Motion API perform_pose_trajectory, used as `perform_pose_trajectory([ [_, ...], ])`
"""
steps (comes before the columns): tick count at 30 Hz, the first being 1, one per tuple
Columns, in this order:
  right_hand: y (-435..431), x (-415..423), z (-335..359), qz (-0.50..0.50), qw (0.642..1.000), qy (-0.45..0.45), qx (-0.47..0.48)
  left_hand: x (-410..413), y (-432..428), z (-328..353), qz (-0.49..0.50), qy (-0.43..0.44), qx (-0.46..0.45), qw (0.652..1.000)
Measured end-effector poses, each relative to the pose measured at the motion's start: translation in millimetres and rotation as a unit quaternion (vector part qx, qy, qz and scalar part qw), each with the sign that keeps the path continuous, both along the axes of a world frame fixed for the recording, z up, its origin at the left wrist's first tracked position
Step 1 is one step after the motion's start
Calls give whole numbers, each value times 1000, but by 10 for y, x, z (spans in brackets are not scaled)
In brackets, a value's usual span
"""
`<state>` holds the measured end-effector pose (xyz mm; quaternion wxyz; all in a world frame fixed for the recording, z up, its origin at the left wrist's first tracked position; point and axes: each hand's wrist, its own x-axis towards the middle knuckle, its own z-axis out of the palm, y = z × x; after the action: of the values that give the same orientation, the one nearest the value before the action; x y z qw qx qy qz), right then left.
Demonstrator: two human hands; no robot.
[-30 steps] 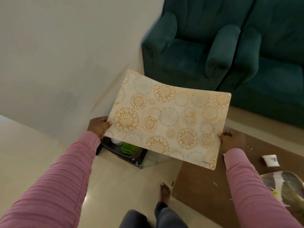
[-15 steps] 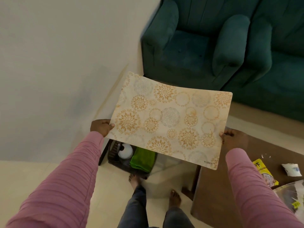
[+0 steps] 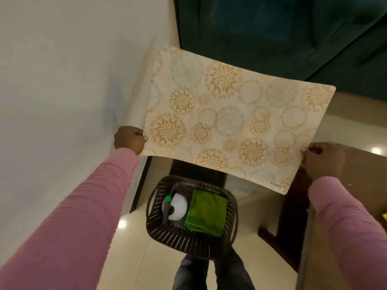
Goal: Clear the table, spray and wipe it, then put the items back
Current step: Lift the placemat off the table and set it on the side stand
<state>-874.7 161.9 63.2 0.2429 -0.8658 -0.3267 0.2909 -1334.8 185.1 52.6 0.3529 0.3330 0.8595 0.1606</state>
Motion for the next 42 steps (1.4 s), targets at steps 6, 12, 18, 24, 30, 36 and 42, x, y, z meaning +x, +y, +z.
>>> perform_pose_trajectory([
  [6,140,-268,-1133,7,998,-14,-55,-178,98,-873,4,59,-44,997],
  [12,139,-475,-1807,58,994,-34,-86,-378,0,-1454,18,62,-99,993],
  [18,-14,-541,-1894,39,989,9,-143,-372,-234,-1583,8,72,-135,988],
  [24,17,-530,-1925,34,984,18,-173,-323,-239,-1611,-2,78,-139,987],
  [30,-53,-589,-1895,23,979,-4,-205,-139,-244,-1536,-21,103,-123,987],
  [36,-174,-795,-1505,95,980,-35,-169,454,-436,-1063,-77,128,4,989],
  [42,-462,-931,-570,225,964,-108,-93,1206,-820,-222,-195,175,7,965],
])
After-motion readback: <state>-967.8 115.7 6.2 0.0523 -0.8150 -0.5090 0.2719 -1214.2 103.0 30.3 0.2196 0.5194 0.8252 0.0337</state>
